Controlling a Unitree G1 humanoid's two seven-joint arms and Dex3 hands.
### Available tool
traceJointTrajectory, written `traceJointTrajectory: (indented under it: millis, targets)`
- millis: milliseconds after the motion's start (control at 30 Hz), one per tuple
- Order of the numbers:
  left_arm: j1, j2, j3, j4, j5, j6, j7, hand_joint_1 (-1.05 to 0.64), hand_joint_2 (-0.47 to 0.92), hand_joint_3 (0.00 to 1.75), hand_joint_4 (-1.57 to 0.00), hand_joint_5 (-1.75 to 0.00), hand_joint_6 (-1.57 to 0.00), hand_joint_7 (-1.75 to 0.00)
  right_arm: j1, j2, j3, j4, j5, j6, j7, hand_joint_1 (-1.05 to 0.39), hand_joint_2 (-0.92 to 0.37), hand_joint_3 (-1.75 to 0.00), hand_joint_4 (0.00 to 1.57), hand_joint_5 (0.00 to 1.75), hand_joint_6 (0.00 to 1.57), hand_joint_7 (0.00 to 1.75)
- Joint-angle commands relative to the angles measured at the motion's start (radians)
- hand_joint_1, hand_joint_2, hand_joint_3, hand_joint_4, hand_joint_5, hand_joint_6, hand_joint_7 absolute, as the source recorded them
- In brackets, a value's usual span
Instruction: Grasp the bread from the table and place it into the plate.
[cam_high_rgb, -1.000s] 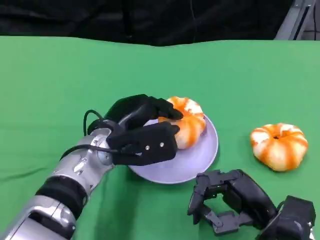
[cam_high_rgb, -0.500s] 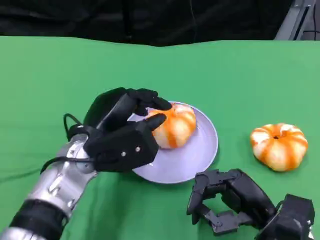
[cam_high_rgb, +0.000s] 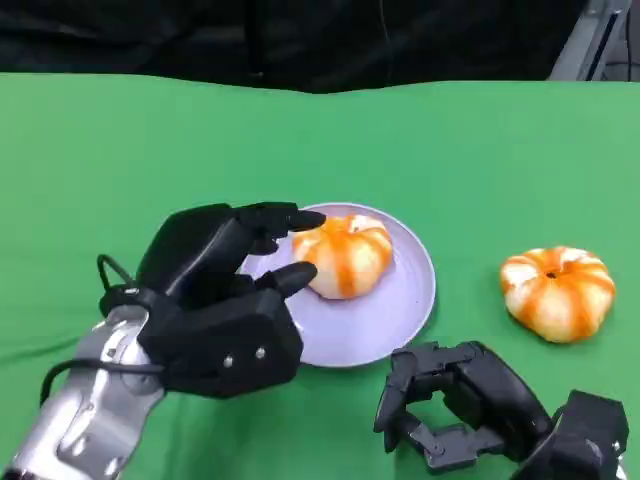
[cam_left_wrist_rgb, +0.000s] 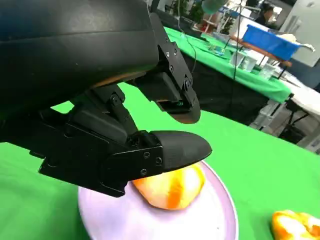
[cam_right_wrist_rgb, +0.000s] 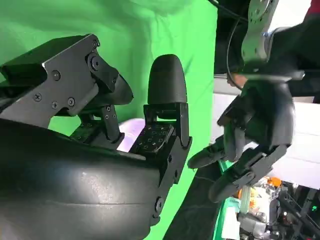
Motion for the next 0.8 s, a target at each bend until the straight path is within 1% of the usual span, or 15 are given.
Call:
traceJointTrajectory:
  millis: [33, 100, 167, 267, 367, 467, 567, 800]
  targets:
    - [0.077, 0.008, 0.052, -0.052, -0.053, -0.029, 0.012, -0.75, 0.92, 0.63, -0.98, -0.05, -0.73, -0.01, 0.001, -0.006, -0.005, 0.000, 0.011, -0.014, 0.003, 0.13, -0.60, -1.07, 0.96, 1.30, 0.97, 1.05]
    - [0.101, 0.000, 0.068, -0.058, -0.078, -0.051, 0.019, -0.74, 0.92, 0.62, -0.92, -0.01, -0.72, 0.00, 0.001, -0.006, -0.006, 0.001, 0.013, -0.017, 0.004, 0.13, -0.60, -1.06, 0.96, 1.29, 0.96, 1.04]
    - [0.143, -0.017, 0.098, -0.066, -0.131, -0.091, 0.029, -0.73, 0.92, 0.62, -0.90, 0.00, -0.71, 0.00, -0.001, -0.010, -0.007, 0.003, 0.011, -0.017, 0.005, 0.13, -0.60, -1.06, 0.97, 1.29, 0.96, 1.04]
    - [0.194, -0.055, 0.145, -0.033, -0.223, -0.208, 0.059, -0.68, 0.92, 0.61, -0.92, -0.01, -0.71, 0.00, -0.002, -0.013, -0.007, 0.006, 0.009, -0.019, 0.006, 0.12, -0.58, -1.08, 0.98, 1.29, 0.96, 1.04]
    - [0.213, -0.074, 0.172, 0.007, -0.281, -0.289, 0.056, -0.67, 0.92, 0.61, -0.93, -0.01, -0.71, 0.00, 0.000, -0.014, -0.008, 0.005, 0.009, -0.017, 0.006, 0.13, -0.58, -1.10, 0.98, 1.29, 0.96, 1.05]
    - [0.212, -0.081, 0.182, 0.028, -0.292, -0.321, 0.050, -0.66, 0.92, 0.61, -0.93, -0.01, -0.71, 0.00, 0.000, -0.015, -0.008, 0.004, 0.009, -0.017, 0.006, 0.13, -0.57, -1.11, 0.99, 1.29, 0.96, 1.05]
    - [0.246, -0.109, 0.210, 0.064, -0.358, -0.382, 0.046, -0.67, 0.92, 0.61, -0.99, -0.04, -0.73, -0.01, 0.003, -0.018, -0.006, 0.000, 0.007, -0.018, 0.006, 0.14, -0.55, -1.14, 0.99, 1.30, 0.96, 1.06]
    - [0.292, -0.140, 0.232, 0.097, -0.435, -0.458, 0.011, -0.67, 0.92, 0.59, -1.03, -0.04, -0.74, -0.01, 0.002, -0.017, -0.008, 0.002, 0.012, -0.018, 0.009, 0.14, -0.54, -1.16, 0.99, 1.32, 0.95, 1.09]
